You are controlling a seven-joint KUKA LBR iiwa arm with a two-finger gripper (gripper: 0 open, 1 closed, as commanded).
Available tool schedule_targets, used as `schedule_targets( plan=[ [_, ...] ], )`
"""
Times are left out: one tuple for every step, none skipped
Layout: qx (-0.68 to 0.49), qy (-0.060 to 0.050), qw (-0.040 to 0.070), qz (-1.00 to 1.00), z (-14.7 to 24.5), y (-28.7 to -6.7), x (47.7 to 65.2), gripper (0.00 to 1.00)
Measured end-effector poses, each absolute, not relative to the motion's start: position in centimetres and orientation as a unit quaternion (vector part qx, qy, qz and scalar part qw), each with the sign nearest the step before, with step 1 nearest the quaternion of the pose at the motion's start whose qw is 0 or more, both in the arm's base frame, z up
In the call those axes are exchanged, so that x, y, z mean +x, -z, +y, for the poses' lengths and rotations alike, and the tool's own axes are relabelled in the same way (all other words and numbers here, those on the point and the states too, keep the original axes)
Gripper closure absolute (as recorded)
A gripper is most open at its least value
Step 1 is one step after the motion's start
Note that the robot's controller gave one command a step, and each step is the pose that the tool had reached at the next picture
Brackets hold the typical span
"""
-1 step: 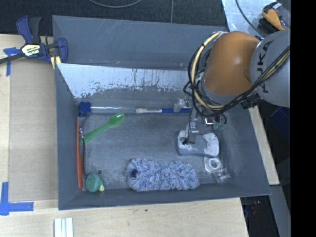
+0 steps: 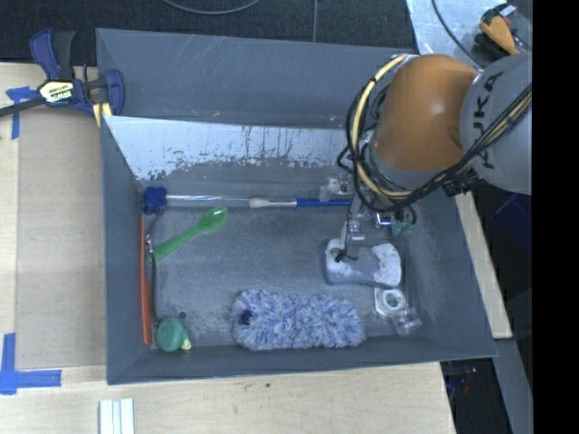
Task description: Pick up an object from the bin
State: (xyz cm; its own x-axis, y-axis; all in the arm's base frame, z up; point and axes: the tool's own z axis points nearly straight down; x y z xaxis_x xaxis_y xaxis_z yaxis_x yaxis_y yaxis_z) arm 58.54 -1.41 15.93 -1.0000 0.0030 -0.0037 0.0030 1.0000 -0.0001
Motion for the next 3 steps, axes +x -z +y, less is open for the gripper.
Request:
schedule_targets(
  plan=[
    [-0.123, 0.000, 0.004, 0.992, 7.6, -7.3, 51.0, 0.00],
    [-0.113, 0.002, 0.008, 0.994, 5.6, -12.6, 50.5, 0.00],
    [-0.417, 0.002, 0.007, 0.909, 18.2, -10.5, 49.0, 0.00]
  ],
)
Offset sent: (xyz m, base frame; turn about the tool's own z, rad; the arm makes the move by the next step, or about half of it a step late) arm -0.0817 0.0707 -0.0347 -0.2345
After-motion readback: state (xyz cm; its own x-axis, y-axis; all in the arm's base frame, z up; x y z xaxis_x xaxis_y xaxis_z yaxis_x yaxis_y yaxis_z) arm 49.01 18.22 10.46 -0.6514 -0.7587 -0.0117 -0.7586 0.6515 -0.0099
